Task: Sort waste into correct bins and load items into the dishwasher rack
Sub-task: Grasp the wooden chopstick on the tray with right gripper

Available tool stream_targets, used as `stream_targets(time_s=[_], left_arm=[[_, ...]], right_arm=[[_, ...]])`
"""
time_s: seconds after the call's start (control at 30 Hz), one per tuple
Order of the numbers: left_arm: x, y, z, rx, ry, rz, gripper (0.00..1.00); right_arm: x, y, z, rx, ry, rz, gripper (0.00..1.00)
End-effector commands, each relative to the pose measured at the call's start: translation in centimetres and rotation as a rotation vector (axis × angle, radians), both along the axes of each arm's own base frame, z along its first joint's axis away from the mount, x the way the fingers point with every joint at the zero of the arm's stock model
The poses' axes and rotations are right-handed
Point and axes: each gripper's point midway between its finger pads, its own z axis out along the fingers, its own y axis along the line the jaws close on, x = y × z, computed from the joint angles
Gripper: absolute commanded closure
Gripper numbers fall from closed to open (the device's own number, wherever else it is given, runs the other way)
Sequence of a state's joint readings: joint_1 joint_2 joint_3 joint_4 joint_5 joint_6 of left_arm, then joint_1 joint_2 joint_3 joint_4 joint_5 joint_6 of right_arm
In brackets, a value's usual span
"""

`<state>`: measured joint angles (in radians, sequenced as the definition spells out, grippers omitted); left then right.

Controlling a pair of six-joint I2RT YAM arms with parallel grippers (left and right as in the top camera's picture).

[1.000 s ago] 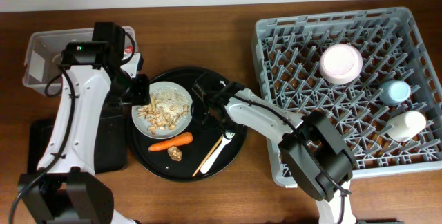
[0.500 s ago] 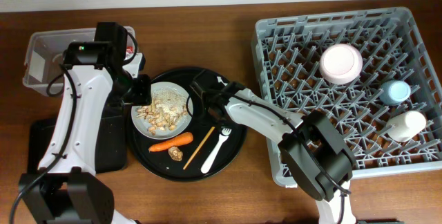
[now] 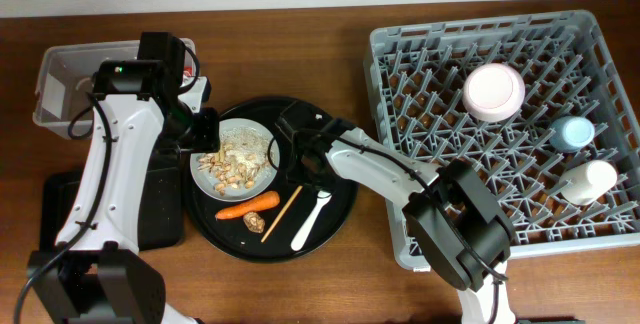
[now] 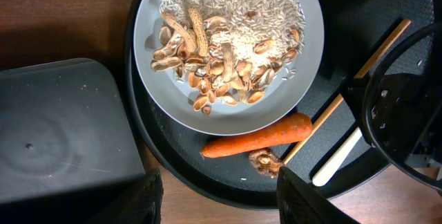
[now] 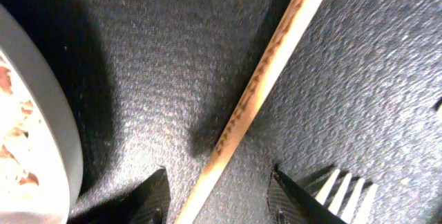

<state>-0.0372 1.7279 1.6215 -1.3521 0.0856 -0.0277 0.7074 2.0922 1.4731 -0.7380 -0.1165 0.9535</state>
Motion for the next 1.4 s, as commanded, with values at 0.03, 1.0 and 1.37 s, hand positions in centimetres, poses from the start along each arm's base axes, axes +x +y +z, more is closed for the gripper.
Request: stream_targets(time_s=[0.03, 1.0, 1.37], left_arm=[[-0.1, -0.2, 0.0, -0.004, 0.006, 0.006, 0.48], [-0.1, -0.2, 0.0, -0.004, 0.006, 0.006, 0.48], [-0.2, -0.2, -0.1, -0.004, 0.009, 0.006, 0.48]], right_arm=[[-1.6, 0.5, -0.4, 0.039, 0.088, -0.009, 0.54], [-3.2, 1.2, -4.4, -0.040, 0.144, -0.081, 0.86], [-2.8, 1.8, -3.3, -0.012, 0.121, -0.023, 0.94]])
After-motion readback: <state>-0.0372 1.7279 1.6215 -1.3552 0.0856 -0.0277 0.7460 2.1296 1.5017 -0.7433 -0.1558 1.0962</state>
